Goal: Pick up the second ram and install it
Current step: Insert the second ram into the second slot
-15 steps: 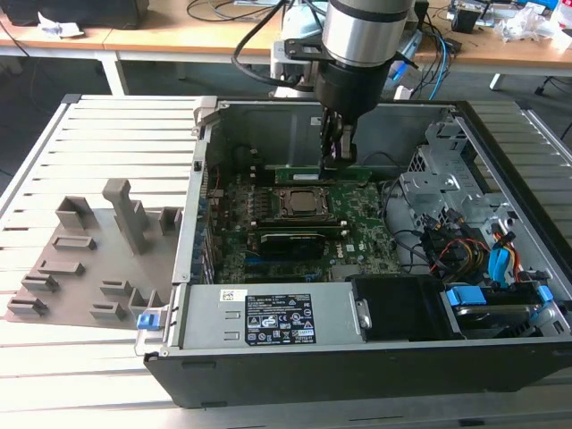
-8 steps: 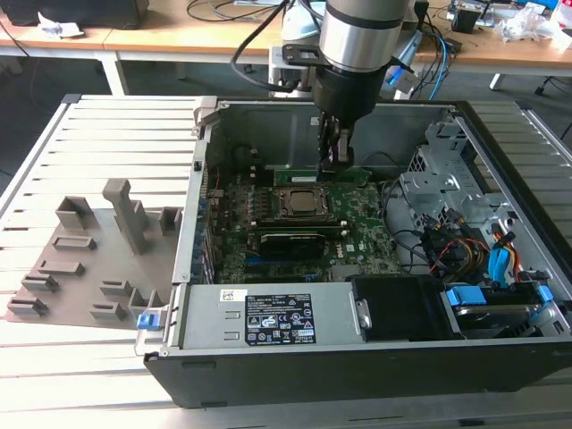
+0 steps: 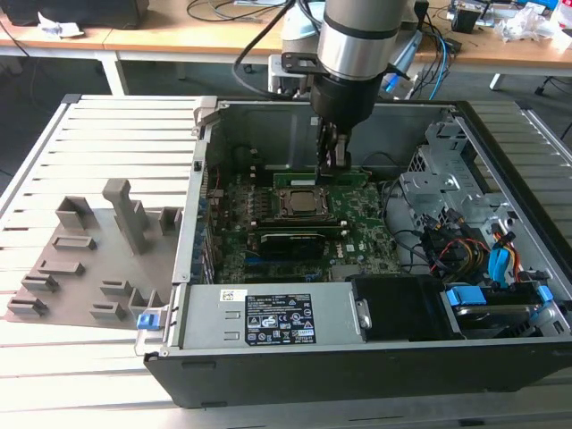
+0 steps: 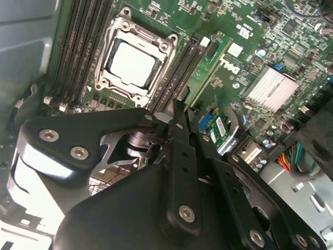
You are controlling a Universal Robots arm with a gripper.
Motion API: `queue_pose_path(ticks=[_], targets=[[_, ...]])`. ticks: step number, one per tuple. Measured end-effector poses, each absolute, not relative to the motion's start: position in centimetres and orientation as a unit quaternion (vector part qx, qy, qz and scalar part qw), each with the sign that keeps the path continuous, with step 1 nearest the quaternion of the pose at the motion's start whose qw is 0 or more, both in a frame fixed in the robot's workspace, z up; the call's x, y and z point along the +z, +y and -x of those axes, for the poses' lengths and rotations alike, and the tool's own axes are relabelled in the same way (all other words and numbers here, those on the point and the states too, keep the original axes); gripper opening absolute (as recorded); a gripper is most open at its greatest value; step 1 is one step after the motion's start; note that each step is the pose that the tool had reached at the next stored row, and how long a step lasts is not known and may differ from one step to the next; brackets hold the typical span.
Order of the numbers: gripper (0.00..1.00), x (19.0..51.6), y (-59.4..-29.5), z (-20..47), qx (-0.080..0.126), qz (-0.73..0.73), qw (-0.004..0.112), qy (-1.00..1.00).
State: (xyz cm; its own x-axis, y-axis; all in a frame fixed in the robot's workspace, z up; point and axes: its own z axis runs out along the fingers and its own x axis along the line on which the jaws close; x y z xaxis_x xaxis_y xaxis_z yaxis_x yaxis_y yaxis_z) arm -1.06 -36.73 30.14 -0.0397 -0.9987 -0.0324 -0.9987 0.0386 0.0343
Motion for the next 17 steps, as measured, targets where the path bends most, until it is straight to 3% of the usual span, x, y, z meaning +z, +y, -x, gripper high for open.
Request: queue_pose_path(ticks=[17], targets=[[0.14,28.5,-35.4,1.1,-0.024,-0.693,0.0,-0.721]])
